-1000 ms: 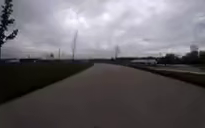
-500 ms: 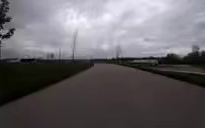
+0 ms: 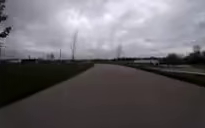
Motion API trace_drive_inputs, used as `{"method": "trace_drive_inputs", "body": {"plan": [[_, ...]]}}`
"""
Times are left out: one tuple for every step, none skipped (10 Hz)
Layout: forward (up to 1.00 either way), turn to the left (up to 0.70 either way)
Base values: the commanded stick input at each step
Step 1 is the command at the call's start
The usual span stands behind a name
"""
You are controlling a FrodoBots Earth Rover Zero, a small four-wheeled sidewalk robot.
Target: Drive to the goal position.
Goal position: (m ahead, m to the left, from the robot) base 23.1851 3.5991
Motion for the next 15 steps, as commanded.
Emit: {"method": "trace_drive_inputs", "body": {"plan": [[1.00,-0.27],[1.00,0.00],[1.00,0.00],[1.00,0.00],[1.00,0.00],[1.00,0.00],[1.00,0.00],[1.00,0.00],[1.00,0.00],[1.00,0.00],[1.00,0.00],[1.00,0.00],[1.00,0.00],[1.00,0.00],[1.00,0.00]]}}
